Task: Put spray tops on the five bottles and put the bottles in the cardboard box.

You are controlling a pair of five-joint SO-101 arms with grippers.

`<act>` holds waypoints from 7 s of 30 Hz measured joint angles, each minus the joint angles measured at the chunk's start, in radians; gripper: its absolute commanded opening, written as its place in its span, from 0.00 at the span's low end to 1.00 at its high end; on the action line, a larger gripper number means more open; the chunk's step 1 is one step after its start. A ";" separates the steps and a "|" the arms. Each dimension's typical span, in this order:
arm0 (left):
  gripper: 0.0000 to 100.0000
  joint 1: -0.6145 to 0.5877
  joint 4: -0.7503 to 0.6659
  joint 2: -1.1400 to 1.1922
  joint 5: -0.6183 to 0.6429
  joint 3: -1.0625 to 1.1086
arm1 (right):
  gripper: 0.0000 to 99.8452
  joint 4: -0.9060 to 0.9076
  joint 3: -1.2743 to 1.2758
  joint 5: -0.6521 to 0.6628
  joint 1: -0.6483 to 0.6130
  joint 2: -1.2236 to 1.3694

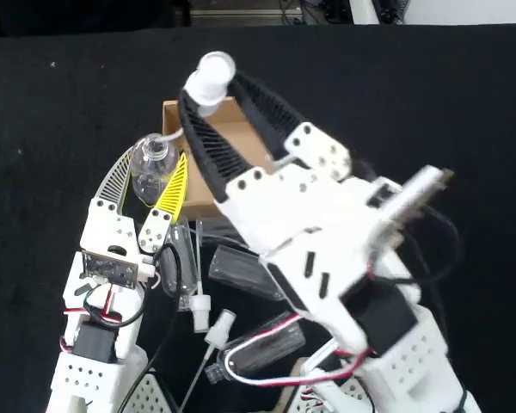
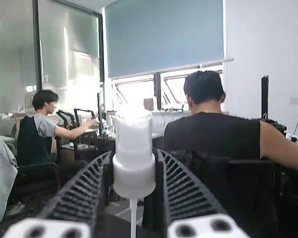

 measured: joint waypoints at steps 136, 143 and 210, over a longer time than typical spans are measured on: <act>0.03 -0.103 -0.924 2.157 0.388 -1.036 | 0.18 0.146 0.598 0.020 0.666 0.259; 0.03 -0.074 -1.066 2.259 0.276 -1.014 | 0.18 0.146 0.598 0.020 0.666 0.259; 0.03 -0.371 -0.853 1.648 0.272 -0.694 | 0.18 0.146 0.598 0.020 0.666 0.259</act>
